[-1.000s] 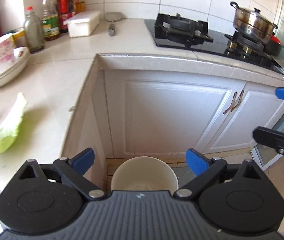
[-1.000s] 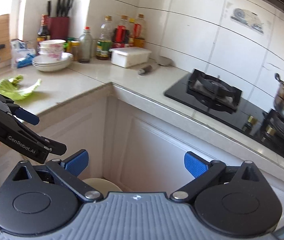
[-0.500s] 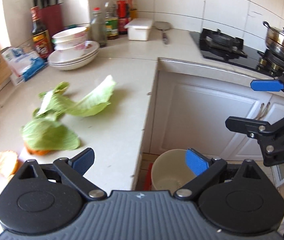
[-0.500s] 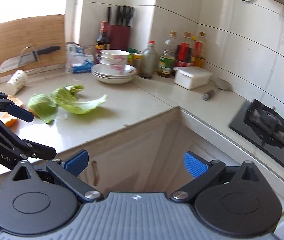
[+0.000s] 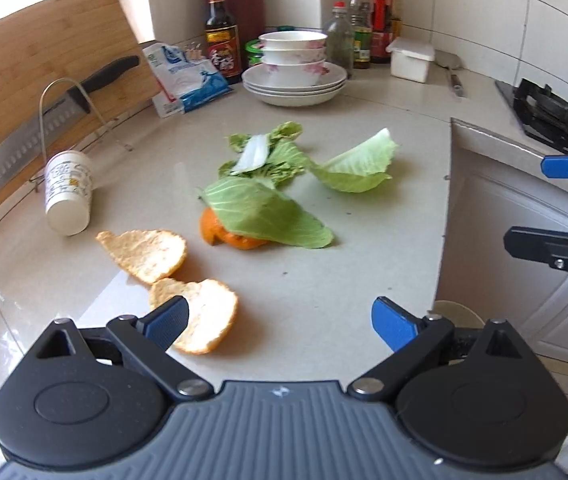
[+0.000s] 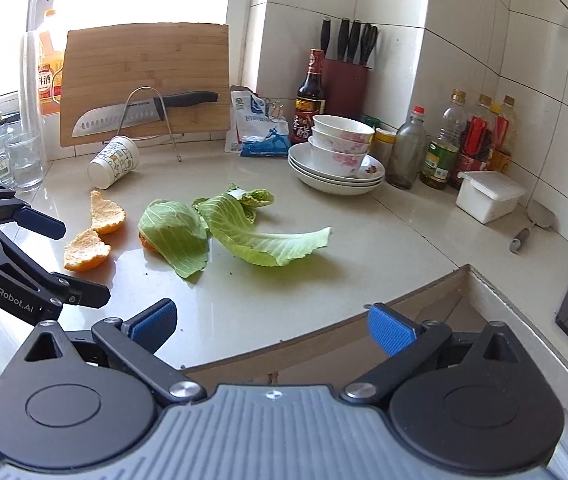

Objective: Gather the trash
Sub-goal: 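Move both tools back over the counter toward the orange peels, then grasp an orange peel with the left tool while the right tool grasps a cabbage leaf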

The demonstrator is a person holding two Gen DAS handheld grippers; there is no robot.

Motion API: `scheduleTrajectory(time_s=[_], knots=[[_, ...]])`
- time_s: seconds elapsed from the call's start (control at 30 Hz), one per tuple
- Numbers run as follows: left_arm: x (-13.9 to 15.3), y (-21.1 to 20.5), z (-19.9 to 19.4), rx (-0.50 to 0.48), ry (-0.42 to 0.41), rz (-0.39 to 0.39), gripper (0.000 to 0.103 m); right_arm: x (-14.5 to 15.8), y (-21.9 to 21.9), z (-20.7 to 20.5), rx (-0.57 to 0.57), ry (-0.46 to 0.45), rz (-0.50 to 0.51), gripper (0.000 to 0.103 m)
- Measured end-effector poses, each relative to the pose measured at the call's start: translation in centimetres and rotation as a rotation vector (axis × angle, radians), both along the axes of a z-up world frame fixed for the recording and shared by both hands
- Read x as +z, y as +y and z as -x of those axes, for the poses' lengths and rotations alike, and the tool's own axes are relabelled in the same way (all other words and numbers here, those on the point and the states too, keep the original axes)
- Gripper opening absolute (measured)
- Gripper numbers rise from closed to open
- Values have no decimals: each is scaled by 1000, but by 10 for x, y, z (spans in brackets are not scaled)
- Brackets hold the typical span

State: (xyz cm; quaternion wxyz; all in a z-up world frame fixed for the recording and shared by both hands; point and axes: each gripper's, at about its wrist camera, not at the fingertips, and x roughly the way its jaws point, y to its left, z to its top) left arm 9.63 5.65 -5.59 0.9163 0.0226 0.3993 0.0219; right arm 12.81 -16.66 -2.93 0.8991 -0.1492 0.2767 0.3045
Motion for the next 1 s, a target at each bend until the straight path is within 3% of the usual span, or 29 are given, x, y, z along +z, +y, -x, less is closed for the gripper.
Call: scheduleTrajectory(time_s=[0.23, 0.6, 0.9, 1.0], knots=[[-26, 34, -9, 92, 41, -11, 97, -7, 22, -11, 32, 29, 9, 103], [-41, 52, -21, 82, 54, 65, 93, -13, 47, -26, 91, 80, 14, 103], [-38, 58, -24, 82, 51, 114, 77, -19, 72, -41, 149, 94, 28, 103], [-36, 62, -24, 92, 45, 120, 66, -22, 79, -46, 170, 101, 28, 103]])
